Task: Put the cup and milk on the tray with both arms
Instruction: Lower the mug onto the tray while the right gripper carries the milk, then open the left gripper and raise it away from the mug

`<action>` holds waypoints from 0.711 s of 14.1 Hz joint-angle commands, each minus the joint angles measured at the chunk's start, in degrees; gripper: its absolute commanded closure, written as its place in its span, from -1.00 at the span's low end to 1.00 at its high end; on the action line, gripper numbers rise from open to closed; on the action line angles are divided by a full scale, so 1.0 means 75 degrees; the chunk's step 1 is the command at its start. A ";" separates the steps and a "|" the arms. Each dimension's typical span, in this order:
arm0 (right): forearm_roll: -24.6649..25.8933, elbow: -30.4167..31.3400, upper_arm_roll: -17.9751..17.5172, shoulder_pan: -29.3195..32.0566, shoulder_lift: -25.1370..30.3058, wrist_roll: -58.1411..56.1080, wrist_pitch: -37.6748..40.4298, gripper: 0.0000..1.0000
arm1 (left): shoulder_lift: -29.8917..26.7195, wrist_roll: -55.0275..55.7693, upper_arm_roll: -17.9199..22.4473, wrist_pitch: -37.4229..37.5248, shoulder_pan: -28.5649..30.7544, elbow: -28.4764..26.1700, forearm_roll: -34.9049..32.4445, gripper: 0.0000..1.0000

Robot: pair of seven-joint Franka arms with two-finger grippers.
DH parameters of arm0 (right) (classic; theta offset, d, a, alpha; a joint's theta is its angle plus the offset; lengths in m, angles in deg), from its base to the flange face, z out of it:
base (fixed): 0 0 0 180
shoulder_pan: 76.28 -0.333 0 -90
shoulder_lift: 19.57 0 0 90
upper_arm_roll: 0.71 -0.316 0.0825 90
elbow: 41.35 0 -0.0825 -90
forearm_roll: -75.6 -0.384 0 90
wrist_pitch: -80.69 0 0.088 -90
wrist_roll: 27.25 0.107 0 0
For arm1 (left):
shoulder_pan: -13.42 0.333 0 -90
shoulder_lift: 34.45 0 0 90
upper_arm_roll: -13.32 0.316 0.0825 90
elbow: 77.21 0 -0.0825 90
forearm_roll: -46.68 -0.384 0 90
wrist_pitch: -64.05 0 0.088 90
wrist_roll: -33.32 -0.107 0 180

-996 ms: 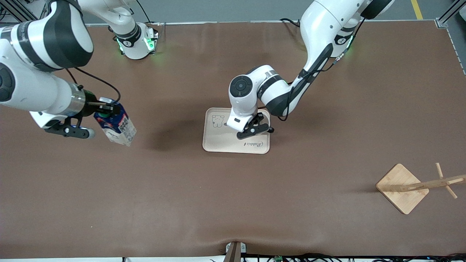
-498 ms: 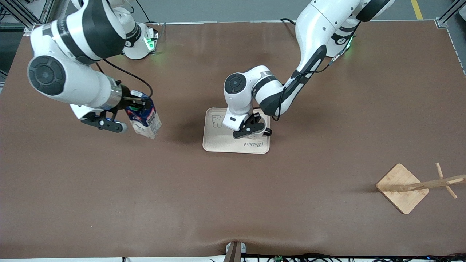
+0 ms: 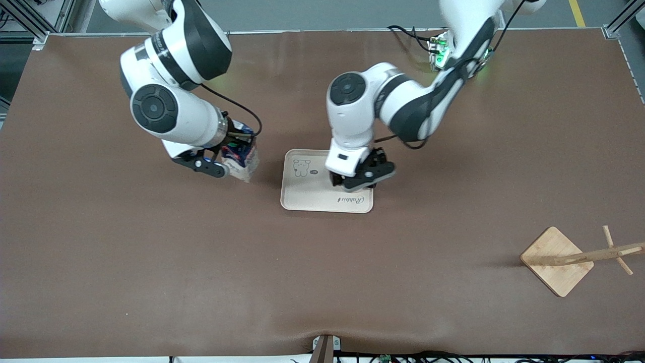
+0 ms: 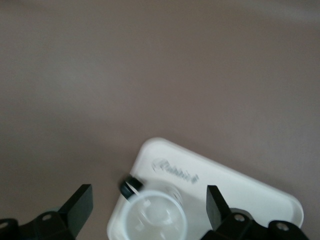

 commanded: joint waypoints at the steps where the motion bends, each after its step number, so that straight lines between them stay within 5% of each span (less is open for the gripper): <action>1: -0.0466 0.0063 0.0074 -0.0456 -0.0205 0.0172 -0.0491 0.79 | -0.0645 -0.0732 -0.0054 0.0364 0.0704 -0.0211 -0.0016 -1.00; 5: -0.1262 -0.0275 0.0074 -0.0774 -0.0885 0.0137 -0.1149 0.74 | -0.0998 -0.2267 -0.0066 0.1346 0.1596 0.0185 0.0100 -1.00; 10: -0.0948 -0.1121 0.0074 -0.0997 -0.1834 -0.0903 -0.0683 0.68 | -0.1149 -0.4210 -0.0032 0.2522 0.2357 0.0972 0.0299 -1.00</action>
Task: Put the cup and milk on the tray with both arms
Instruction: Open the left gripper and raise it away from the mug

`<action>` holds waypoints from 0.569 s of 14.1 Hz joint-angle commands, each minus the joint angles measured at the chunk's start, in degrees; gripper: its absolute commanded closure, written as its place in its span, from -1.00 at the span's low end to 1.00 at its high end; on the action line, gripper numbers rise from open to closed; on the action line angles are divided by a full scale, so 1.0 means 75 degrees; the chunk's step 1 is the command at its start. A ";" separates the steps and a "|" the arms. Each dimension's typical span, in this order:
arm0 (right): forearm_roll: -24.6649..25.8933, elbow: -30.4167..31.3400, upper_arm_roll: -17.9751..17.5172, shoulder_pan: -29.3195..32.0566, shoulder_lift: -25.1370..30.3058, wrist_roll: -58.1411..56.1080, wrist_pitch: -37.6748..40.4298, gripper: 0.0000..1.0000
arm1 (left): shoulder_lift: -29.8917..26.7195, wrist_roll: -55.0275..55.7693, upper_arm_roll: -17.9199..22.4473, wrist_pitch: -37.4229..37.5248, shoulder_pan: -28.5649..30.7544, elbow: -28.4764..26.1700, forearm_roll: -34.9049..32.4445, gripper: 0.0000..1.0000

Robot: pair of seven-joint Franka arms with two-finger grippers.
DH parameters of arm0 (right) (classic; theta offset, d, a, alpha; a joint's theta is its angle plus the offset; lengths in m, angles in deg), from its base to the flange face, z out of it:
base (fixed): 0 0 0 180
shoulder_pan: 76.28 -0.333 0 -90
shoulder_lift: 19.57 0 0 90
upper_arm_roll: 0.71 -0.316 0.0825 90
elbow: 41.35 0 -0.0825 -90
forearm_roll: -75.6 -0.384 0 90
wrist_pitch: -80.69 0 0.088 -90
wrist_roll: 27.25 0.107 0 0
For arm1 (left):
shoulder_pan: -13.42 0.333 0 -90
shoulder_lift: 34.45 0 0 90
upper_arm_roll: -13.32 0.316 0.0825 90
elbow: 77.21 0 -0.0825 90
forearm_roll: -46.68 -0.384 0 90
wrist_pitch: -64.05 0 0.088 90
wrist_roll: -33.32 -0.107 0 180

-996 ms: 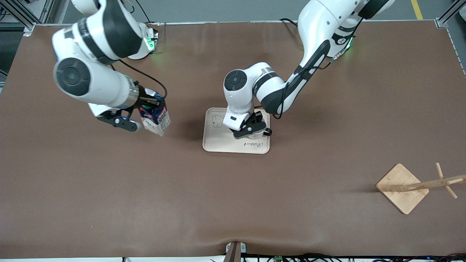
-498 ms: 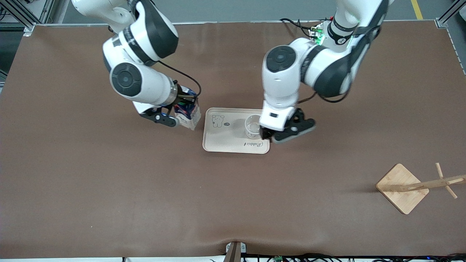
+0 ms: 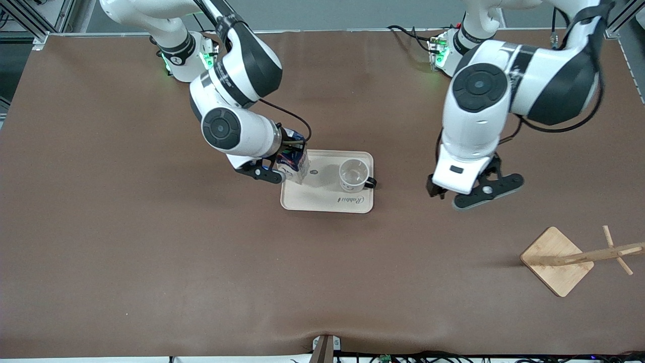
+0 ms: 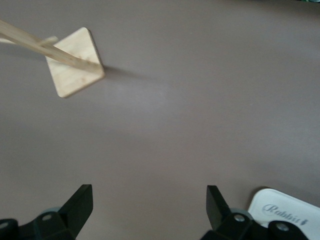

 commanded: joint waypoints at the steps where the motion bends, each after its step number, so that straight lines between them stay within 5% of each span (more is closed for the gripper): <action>1: 0.0099 -0.0680 0.0076 -0.0094 -0.0605 -0.0933 0.0563 0.67 | -0.0381 -0.1410 0.0054 0.0250 0.0510 0.0186 0.0641 -1.00; 8: 0.0146 -0.1549 0.0088 -0.0105 -0.1531 -0.1911 0.0682 0.54 | -0.2034 -0.4671 0.1799 0.0707 0.0523 -0.0562 0.2167 -1.00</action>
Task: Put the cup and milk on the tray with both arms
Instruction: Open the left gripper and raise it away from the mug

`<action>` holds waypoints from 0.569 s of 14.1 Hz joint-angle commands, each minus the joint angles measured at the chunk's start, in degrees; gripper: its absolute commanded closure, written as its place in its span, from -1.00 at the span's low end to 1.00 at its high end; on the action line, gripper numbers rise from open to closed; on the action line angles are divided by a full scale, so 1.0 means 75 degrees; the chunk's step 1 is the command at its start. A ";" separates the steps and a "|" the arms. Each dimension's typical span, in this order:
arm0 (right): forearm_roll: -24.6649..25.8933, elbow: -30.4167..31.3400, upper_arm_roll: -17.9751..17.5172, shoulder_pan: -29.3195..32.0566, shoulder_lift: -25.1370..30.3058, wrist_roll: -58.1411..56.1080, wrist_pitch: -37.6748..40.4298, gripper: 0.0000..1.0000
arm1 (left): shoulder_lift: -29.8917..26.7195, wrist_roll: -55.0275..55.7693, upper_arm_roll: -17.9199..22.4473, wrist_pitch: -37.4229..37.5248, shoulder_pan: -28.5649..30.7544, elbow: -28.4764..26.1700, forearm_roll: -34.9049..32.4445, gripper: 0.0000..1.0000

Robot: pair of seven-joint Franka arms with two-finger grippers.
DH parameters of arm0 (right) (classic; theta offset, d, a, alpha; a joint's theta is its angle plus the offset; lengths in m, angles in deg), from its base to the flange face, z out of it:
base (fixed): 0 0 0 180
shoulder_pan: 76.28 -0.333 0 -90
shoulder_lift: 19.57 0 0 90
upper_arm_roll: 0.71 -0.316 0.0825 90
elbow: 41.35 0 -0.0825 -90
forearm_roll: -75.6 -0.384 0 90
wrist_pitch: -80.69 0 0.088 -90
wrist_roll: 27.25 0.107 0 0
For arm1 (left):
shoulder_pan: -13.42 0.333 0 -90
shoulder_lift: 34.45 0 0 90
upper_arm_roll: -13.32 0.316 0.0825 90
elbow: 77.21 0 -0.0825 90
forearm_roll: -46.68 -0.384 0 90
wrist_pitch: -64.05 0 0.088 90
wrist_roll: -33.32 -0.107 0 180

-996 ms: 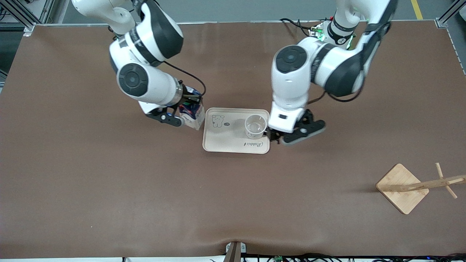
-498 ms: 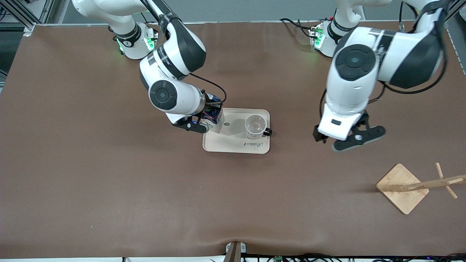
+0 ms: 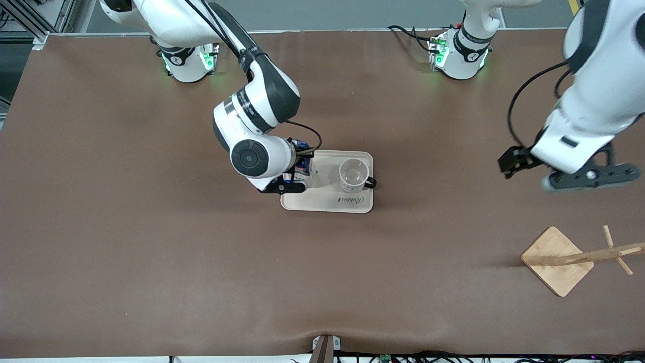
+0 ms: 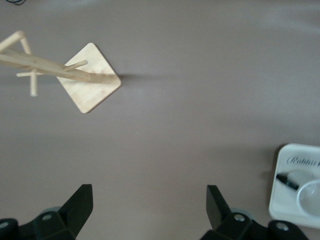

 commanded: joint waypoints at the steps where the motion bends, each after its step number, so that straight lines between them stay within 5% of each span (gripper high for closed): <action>1: 0.0169 -0.0419 0.0055 -0.0026 -0.0268 -0.0062 0.0221 0.49 | -0.0991 -0.0715 0.0557 0.0065 -0.0054 -0.0902 0.0523 -1.00; 5: 0.0193 -0.0407 0.0055 -0.0049 -0.0397 -0.0038 0.0162 0.28 | -0.1767 -0.1067 0.0781 0.0065 0.0039 -0.1971 0.1075 -1.00; 7: 0.0193 -0.0407 0.0055 -0.0037 -0.0397 -0.0027 0.0116 -0.38 | -0.1767 -0.1067 0.0770 0.0065 0.0087 -0.1948 0.1087 -1.00; 8: 0.0193 -0.0407 0.0066 -0.0026 -0.0397 -0.0003 0.0104 -0.90 | -0.1767 -0.1067 0.0770 0.0065 0.0087 -0.1936 0.1087 -1.00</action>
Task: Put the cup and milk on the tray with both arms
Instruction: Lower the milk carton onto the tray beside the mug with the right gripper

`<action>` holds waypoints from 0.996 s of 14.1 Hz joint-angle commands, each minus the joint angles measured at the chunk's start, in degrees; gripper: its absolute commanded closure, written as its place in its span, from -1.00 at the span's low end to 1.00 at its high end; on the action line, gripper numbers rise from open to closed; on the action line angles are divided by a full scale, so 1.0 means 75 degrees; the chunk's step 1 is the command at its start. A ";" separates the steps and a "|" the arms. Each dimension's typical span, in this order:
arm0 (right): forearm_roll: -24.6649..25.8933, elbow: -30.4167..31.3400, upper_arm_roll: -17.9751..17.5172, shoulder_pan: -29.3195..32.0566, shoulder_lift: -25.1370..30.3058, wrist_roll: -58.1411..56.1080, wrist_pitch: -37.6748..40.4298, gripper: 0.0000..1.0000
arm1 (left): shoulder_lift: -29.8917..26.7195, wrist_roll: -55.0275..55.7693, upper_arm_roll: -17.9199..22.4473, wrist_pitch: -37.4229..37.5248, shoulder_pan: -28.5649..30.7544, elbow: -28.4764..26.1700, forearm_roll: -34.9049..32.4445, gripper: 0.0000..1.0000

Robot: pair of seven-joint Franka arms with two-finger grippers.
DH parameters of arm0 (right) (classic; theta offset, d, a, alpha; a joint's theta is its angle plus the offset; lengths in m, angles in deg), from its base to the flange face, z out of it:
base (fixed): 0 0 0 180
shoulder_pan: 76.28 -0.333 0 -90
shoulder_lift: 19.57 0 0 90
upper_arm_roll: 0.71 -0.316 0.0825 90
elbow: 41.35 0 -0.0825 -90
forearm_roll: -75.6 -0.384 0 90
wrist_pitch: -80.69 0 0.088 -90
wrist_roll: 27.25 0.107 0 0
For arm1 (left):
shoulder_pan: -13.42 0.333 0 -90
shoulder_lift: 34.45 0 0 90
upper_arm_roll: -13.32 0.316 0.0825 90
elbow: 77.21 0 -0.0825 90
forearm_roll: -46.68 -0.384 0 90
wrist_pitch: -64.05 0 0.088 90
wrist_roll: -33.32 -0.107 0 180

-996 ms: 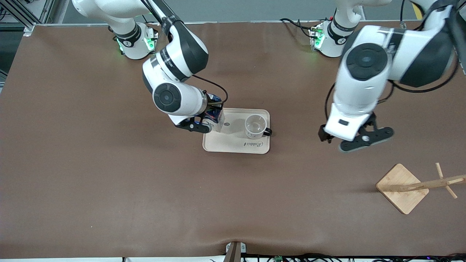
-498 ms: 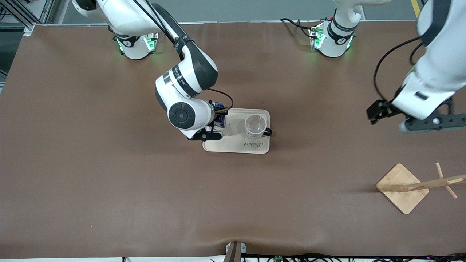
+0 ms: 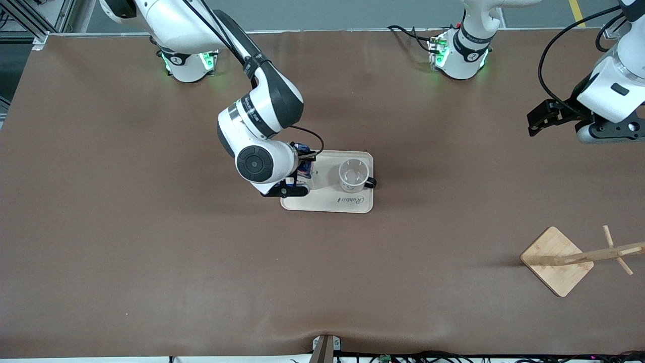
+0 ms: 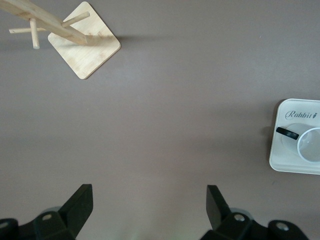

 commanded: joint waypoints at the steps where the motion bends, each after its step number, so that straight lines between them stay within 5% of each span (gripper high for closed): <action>1: 0.0156 -0.0254 0.0059 -0.0023 -0.0223 0.0006 0.0030 -0.93 | -0.0173 -0.0142 -0.0005 -0.0100 0.0063 -0.0189 0.0144 -1.00; 14: 0.0133 -0.0265 0.0059 -0.0047 -0.0211 0.0030 -0.0099 -1.00 | -0.0219 -0.0153 0.0007 -0.0042 0.0180 -0.0189 0.0120 -1.00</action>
